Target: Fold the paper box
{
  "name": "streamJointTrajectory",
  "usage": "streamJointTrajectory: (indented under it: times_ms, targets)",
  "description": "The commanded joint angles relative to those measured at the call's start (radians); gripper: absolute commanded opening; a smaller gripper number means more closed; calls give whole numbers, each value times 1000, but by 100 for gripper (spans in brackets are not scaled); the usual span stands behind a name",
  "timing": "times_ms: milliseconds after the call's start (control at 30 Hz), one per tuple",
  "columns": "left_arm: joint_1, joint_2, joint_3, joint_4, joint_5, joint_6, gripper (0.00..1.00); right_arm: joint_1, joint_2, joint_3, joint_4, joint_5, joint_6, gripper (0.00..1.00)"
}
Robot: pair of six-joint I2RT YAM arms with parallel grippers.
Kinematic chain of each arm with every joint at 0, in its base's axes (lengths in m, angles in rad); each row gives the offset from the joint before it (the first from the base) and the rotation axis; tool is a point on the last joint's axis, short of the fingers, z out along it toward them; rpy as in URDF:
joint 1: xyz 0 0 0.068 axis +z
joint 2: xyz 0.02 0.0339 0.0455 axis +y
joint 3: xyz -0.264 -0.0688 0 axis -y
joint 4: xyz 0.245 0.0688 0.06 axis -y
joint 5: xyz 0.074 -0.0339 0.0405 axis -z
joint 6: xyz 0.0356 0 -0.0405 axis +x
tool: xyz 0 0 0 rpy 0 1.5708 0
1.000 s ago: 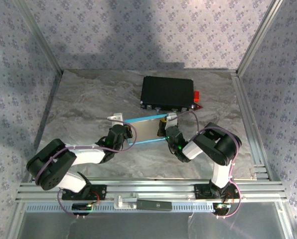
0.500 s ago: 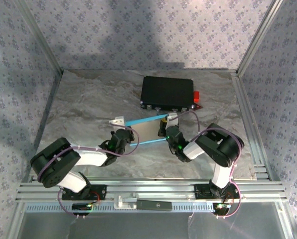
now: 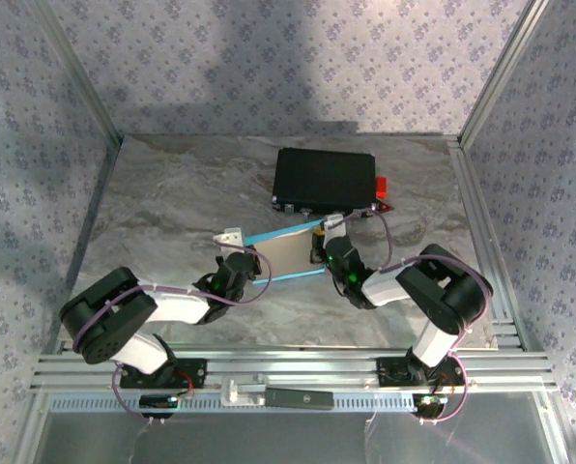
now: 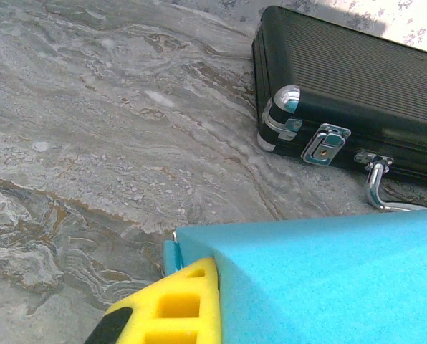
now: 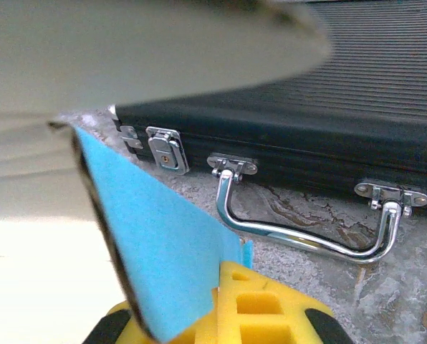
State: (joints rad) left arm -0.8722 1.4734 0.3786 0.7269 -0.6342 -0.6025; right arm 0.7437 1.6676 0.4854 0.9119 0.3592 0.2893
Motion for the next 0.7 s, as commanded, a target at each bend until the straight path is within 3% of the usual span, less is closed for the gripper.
streamJointTrajectory:
  times_ms: [0,100,233,433,667]
  targets:
    - [-39,13,-3,-159,162,-21,0,4,-45,20,-134,-68,-24,10]
    - [-41,2,11,-188,157,-6,0,1,-92,34,-192,-75,-15,18]
    - [-42,-6,21,-213,154,11,0,-4,-168,54,-302,-99,13,36]
    - [-44,-5,29,-222,144,25,0,3,-319,65,-515,-179,83,56]
    - [-46,27,67,-245,145,29,0,5,-397,90,-728,-227,121,68]
